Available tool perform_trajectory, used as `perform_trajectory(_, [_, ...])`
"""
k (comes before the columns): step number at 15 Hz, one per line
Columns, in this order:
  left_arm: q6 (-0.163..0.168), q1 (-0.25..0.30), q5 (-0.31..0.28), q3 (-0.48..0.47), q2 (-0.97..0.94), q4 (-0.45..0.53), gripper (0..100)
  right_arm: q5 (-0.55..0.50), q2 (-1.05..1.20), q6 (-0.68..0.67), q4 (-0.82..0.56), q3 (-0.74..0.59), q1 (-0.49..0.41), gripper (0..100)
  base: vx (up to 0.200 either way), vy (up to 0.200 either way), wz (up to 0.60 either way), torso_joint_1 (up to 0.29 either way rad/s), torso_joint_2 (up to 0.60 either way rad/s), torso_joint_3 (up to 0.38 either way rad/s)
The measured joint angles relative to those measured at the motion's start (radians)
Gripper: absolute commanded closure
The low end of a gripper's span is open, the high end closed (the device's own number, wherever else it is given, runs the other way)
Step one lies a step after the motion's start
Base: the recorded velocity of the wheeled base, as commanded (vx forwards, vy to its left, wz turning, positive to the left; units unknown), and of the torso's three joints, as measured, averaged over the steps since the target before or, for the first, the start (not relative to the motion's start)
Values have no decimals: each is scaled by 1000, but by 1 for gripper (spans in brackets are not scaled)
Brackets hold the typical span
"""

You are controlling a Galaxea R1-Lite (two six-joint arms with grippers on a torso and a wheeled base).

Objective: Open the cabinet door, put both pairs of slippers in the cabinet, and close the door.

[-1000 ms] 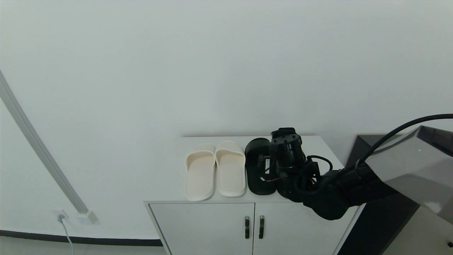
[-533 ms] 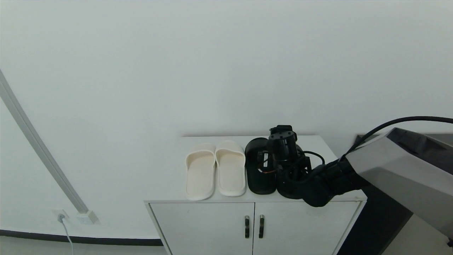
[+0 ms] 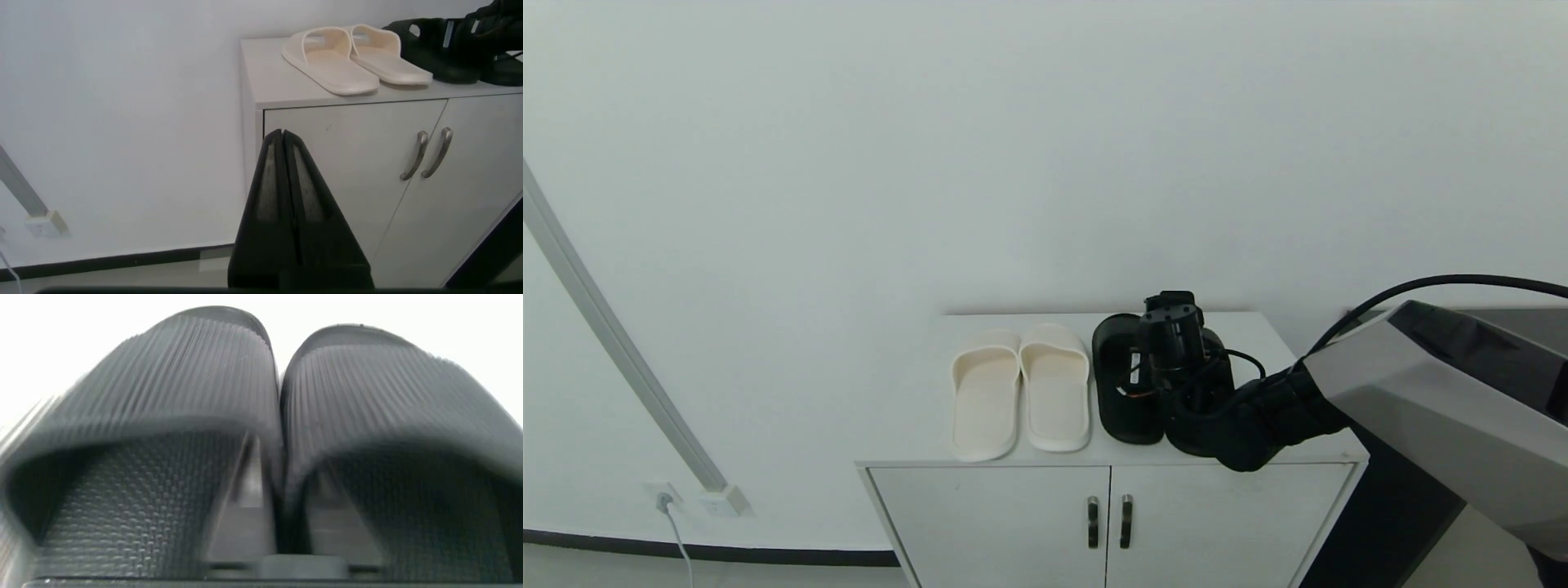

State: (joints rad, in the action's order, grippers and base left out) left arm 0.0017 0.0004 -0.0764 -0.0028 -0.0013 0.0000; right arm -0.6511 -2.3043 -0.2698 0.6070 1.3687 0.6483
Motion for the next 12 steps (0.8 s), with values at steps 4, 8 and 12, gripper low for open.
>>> perform_trajectory(4, [0,0,0,0,0,0,100,-1,18,7,-3,-16,0,100,0,0,0,0,0,0])
perform_trajectory(8, [0,0,1,0,0,0,100,41,119,87,0,-90,9,100,0,0,0,0,0,0])
perform_trajectory(12, [1,0,1,0,0,0,100,170,320,126,0,-281,52,100,0,0,0,0,0,0])
